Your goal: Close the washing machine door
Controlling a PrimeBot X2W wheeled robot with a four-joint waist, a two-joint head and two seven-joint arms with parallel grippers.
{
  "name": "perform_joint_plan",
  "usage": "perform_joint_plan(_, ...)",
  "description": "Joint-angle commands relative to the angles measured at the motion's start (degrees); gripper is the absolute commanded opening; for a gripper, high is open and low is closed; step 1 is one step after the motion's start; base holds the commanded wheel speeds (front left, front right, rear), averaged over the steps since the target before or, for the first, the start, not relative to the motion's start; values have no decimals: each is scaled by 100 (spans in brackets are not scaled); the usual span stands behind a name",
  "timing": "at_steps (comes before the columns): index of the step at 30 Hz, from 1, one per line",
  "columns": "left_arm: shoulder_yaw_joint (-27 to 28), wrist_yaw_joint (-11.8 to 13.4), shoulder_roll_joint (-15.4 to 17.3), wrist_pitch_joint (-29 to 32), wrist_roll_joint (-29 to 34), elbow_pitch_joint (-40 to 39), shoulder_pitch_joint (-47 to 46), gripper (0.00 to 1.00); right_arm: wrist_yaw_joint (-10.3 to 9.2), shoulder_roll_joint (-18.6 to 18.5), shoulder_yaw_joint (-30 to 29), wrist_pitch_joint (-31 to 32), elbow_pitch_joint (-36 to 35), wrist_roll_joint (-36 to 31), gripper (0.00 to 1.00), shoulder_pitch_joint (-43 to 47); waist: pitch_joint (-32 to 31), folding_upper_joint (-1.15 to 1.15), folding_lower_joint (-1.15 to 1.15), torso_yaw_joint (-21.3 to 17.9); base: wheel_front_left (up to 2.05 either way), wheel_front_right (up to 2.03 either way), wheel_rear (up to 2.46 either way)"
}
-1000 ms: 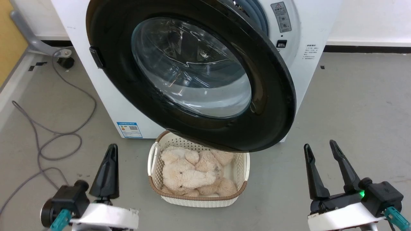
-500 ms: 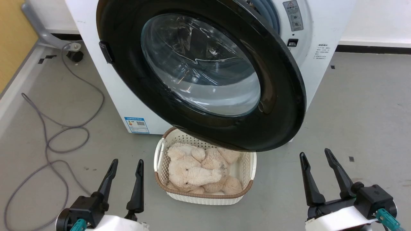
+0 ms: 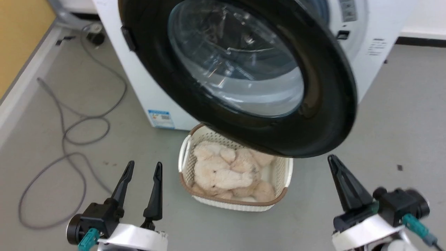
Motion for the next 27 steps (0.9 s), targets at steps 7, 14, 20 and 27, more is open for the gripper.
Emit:
perform_joint_plan(7,-78,-61,-55,-25,40,-24,-310,100,5,-735,325,28,299,304,0,-828,454,0,0,345,0,0,0)
perform_joint_plan(14,-182,-77,-76,-25,3,-32,-540,100,5,-1385,301,331,588,856,0,-1654,853,0,0,613,0,0,0)
perform_joint_plan(20,-327,-26,-79,-25,-140,-73,-739,100,5,-1780,187,649,848,1363,0,-2291,1184,0,0,822,0,0,0)
perform_joint_plan(27,-454,76,-80,-25,-272,-166,-997,100,5,-2085,72,1104,1307,1839,0,-3245,1595,0,0,1015,0,0,0)
